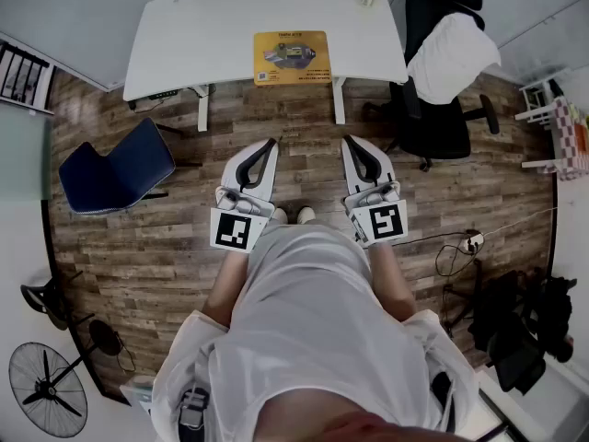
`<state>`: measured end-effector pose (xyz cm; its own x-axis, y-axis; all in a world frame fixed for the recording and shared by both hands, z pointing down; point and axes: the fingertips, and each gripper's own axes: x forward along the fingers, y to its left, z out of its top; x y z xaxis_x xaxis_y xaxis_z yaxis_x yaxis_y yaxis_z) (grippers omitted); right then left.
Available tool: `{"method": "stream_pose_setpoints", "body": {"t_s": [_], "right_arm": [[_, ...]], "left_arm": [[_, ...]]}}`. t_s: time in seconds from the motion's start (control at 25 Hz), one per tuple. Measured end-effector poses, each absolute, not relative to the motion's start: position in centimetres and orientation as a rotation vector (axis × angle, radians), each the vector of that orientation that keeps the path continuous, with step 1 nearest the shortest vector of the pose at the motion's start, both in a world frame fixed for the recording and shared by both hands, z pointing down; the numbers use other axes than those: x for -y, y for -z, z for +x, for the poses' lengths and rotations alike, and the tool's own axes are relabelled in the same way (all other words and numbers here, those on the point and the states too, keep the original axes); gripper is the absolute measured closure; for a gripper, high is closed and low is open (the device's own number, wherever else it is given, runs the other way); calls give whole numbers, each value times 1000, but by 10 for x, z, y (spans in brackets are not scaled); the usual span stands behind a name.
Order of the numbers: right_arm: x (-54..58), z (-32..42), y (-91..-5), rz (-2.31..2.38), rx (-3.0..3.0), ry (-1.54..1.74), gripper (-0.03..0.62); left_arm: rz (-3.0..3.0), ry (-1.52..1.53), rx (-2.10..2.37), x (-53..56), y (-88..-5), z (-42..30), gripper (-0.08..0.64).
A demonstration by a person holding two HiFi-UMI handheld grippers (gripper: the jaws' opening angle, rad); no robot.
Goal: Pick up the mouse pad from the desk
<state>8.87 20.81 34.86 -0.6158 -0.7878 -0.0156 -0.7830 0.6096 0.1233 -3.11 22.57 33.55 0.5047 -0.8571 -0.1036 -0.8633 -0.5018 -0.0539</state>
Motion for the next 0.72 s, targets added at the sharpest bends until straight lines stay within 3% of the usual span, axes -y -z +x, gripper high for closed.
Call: {"method": "stream_pose_setpoints", "body": {"t_s": [0.72], "right_arm": [[-200,118,-370,1346,2813,37,591]], "left_arm": [[-2619,5,-1610,-235,-349,-23,563]]}}
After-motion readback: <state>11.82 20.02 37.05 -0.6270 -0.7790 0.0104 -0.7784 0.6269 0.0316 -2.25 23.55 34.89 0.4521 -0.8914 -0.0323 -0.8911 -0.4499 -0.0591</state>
